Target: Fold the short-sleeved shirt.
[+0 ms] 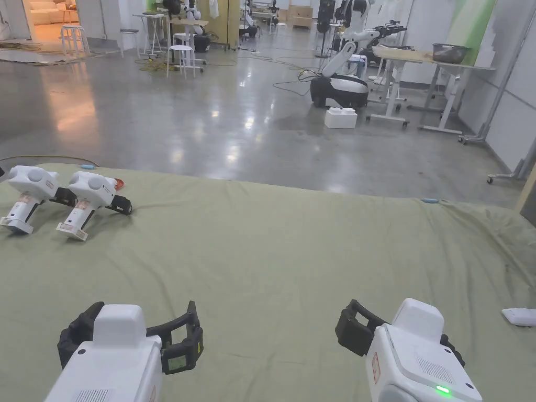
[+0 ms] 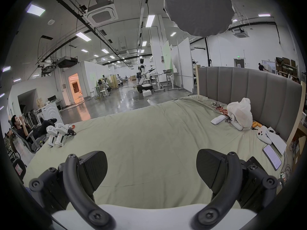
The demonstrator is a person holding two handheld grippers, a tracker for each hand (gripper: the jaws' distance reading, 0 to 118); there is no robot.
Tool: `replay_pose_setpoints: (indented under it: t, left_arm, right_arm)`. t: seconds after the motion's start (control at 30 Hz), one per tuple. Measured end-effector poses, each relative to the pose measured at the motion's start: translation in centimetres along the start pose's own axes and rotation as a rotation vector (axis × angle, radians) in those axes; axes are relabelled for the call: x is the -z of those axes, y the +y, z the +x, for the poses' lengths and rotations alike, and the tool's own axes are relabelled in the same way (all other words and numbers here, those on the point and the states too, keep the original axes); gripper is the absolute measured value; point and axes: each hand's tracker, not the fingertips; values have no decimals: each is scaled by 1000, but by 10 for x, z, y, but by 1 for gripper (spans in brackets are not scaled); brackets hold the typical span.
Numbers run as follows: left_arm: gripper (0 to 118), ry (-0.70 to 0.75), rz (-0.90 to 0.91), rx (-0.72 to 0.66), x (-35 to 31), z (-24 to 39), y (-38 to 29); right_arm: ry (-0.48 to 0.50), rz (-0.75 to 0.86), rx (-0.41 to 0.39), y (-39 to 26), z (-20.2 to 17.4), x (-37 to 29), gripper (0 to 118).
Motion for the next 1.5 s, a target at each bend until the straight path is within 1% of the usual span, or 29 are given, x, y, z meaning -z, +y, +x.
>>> replay_pose_setpoints:
  t: [0.13,0.23,0.33,0.37,0.47,0.57,0.7,0.83,0.97,1.13,1.27,1.5]
  left_arm:
    - [118,-12,4,-13,4,-1,2]
    - [118,-25,15,-19,6,-1,2]
    - [118,-34,25,-21,8,1,3]
    - [118,-36,28,-22,9,1,4]
    - [118,-41,26,-30,11,2,6]
    - [118,-22,56,-11,11,3,4]
    - [118,-22,36,-25,16,1,5]
    - [118,-17,48,-30,19,0,3]
    - [118,-38,62,-24,19,-1,5]
    - [118,-29,111,33,16,3,4]
    - [118,-38,99,59,17,6,5]
    - [118,-48,89,63,22,6,4]
  right_arm:
    - [-21,38,-54,-3,-3,-1,109]
    - [-34,105,-81,-4,-3,-5,109]
    - [-22,186,-117,-6,-2,-9,109]
    - [-20,207,-140,-6,-2,-9,109]
    - [0,199,-160,-6,-1,-6,109]
    - [32,190,-153,-4,2,-3,109]
    - [67,273,-144,-10,5,-3,109]
    - [61,273,-146,-11,5,-4,109]
    - [78,262,-134,-10,6,-3,109]
    - [87,256,-146,-9,6,-1,109]
    - [88,256,-146,-8,4,1,109]
    - [90,247,-151,-6,3,3,109]
